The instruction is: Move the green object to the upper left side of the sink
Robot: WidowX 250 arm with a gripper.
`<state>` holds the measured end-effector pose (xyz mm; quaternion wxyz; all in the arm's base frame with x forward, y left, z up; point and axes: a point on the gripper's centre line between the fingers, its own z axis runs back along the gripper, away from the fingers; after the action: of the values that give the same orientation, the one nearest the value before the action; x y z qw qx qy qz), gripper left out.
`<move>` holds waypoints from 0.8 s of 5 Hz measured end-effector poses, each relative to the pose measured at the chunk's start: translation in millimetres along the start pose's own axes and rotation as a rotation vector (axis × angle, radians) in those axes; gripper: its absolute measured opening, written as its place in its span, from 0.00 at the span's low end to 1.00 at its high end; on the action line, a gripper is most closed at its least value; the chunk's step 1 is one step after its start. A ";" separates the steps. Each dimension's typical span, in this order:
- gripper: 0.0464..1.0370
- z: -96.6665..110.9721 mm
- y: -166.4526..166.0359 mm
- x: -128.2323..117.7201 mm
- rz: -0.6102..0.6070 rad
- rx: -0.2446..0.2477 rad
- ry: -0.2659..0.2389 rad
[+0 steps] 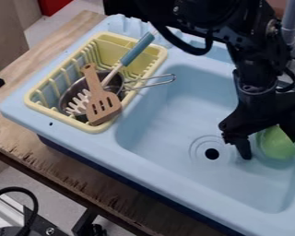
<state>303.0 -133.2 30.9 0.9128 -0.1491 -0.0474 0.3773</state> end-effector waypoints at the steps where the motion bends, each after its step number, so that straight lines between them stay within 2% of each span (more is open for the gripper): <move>1: 0.67 0.2 1.5 -1.0 0.018 -0.002 0.017; 2: 0.62 5.6 9.6 0.4 0.026 0.009 0.025; 4: 0.62 38.1 29.9 8.8 0.120 0.118 -0.062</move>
<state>281.4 -98.0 57.7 0.8938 -0.0862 -0.0442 0.4379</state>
